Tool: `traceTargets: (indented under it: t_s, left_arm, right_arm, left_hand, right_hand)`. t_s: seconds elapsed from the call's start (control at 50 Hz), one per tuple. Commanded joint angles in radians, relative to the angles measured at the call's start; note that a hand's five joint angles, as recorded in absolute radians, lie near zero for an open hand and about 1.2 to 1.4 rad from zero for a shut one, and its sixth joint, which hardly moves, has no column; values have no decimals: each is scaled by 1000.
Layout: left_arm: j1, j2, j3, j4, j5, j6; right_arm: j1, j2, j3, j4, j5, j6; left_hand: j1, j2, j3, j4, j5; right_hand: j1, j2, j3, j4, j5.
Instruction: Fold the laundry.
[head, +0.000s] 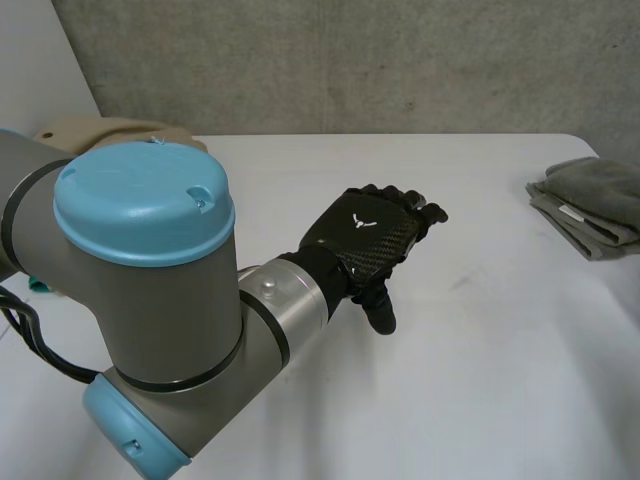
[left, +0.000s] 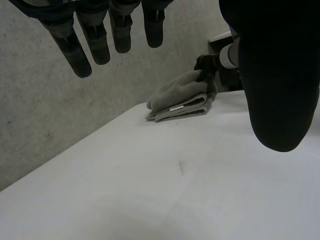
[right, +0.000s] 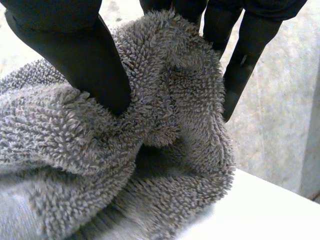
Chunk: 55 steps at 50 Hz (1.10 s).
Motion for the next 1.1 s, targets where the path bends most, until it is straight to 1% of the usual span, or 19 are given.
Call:
traceTargets:
  t_s: [0.02,0.22,0.28,0.36,0.38,0.46,0.48,0.5,0.6,0.68,0.74,0.76,0.84,0.9,0.98,1.0,1.06,1.08,1.1]
  left_arm:
    - [0,1,-2,1,0,-1]
    - [0,1,-2,1,0,-1]
    - [0,1,-2,1,0,-1]
    - [0,1,-2,3,0,-1]
    - [0,1,-2,3,0,-1]
    - [-2,1,-4,3,-2,-1]
    - [-2,1,-4,3,-2,-1]
    - [-2,1,-4,3,-2,-1]
    - [-8,7,-2,3,-2,-1]
    - [-10,15,-1,3,-2,-1]
    - [-10,45,-1,6,-2,-1]
    - [-8,52,-1,6,-2,-1]
    - [-5,85,10,18,-6,-1]
    - [10,117,18,57,-12,4]
    - [53,162,33,127,-54,13]
    - [84,171,38,159,-98,18]
    - [170,173,47,192,-172,37]
    - [238,170,54,202,-202,71]
    - [274,168,58,204,-212,94]
  right_arm:
    - [-1,-81,129,-53,23,172]
    - [-4,-129,227,-116,75,166]
    - [-3,-127,232,-118,57,137]
    - [0,-124,221,-116,-13,45]
    - [-1,-127,223,-118,-36,22]
    - [-4,-141,223,-112,-52,-1]
    - [-4,-146,224,-109,-52,-6]
    - [-4,-152,227,-104,-52,-11]
    - [-21,-222,278,-84,-63,-75]
    - [-62,-314,338,-66,-35,-257]
    - [-98,-385,364,-70,71,-421]
    - [-101,-428,379,-76,130,-504]
    - [-99,-527,410,-154,194,-629]
    - [-96,-577,459,-239,163,-652]
    - [-59,-672,604,-383,16,-653]
    - [-21,-746,694,-447,-77,-646]
    - [40,-837,816,-532,-214,-658]
    - [77,-879,900,-587,-301,-660]
    - [94,-891,942,-616,-343,-661]
  left_hand:
    - [7,-7,-13,-5,-27]
    - [7,-7,-13,-5,-27]
    - [7,-7,-13,-5,-27]
    - [7,-7,-13,-5,-27]
    - [7,-7,-13,-5,-27]
    - [7,-7,-13,-5,-27]
    - [7,-7,-13,-5,-27]
    - [7,-7,-13,-5,-27]
    - [7,-7,-13,-5,-27]
    - [7,-7,-13,-5,-27]
    - [4,-10,-16,-8,-30]
    - [4,-10,-16,-8,-30]
    - [1,-13,-19,-11,-33]
    - [4,-10,-16,-8,-30]
    - [13,-1,-7,1,-21]
    - [13,-1,-7,1,-21]
    - [10,-4,-10,-2,-24]
    - [10,-4,-10,-2,-24]
    - [7,-7,-13,-5,-27]
  right_hand:
    - [488,288,242,200,289]
    - [488,288,242,200,289]
    - [488,288,242,200,289]
    - [488,288,242,200,289]
    - [230,30,-15,-57,31]
    - [-539,-740,-785,-827,-738]
    - [-643,-844,-889,-931,-842]
    - [-734,-934,-980,-1022,-933]
    - [-734,-934,-980,-1022,-933]
    - [-734,-934,-980,-1022,-933]
    - [-734,-934,-980,-1022,-933]
    - [-734,-934,-980,-1022,-933]
    - [-734,-934,-980,-1022,-933]
    - [-734,-934,-980,-1022,-933]
    - [-734,-934,-980,-1022,-933]
    - [-734,-934,-980,-1022,-933]
    - [-734,-934,-980,-1022,-933]
    - [-734,-934,-980,-1022,-933]
    - [-734,-934,-980,-1022,-933]
